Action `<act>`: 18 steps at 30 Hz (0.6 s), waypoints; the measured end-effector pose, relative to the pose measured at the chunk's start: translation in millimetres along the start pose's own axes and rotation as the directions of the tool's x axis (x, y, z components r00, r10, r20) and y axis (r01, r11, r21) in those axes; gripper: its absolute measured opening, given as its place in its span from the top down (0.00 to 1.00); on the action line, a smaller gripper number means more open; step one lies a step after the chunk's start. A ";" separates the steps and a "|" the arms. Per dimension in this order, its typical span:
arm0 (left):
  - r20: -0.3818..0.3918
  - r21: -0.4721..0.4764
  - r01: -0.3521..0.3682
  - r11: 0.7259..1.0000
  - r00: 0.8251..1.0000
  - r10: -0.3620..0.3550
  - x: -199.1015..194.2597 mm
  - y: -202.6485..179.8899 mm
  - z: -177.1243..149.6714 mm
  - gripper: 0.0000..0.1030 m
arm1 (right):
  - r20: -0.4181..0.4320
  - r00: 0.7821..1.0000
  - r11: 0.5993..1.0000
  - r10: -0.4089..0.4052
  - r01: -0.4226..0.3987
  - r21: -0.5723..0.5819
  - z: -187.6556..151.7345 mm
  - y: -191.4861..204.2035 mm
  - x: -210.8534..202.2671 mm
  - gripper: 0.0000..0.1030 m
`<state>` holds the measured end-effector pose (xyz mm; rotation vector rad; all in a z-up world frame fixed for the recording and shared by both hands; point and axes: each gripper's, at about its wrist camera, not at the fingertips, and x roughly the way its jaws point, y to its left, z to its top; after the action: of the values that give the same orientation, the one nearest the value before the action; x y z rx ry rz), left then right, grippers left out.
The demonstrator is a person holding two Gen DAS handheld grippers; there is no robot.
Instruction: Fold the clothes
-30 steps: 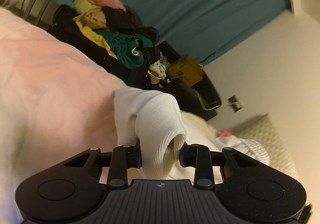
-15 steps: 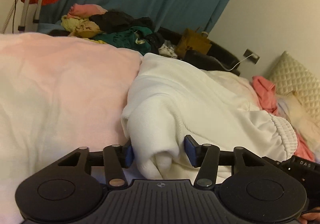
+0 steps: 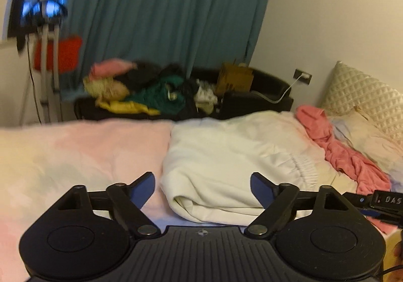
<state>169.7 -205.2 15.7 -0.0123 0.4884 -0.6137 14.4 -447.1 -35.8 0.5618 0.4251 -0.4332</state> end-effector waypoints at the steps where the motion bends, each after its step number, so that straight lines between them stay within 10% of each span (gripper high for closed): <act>1: 0.024 0.017 -0.005 1.000 1.000 0.005 -18.6 -3.8 0.8 0.02 | 0.013 1.000 0.999 0.021 -0.020 -0.028 0.5 7.0 -14.1 0.40; 4: 0.093 0.068 -0.021 0.997 0.996 0.015 -74.5 -16.8 -2.5 0.00 | 0.075 0.994 0.989 0.084 -0.074 -0.125 0.8 30.9 -62.9 0.12; 18: 0.193 0.055 -0.059 0.997 0.980 0.047 -235.8 -31.7 -44.1 0.00 | 0.211 0.965 0.966 0.158 -0.107 -0.235 -49.6 68.4 -165.5 0.12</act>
<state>-34.2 -94.5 84.3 -0.0006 0.2826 -0.5682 -101.3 -320.7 36.1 0.3166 0.2087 -0.3111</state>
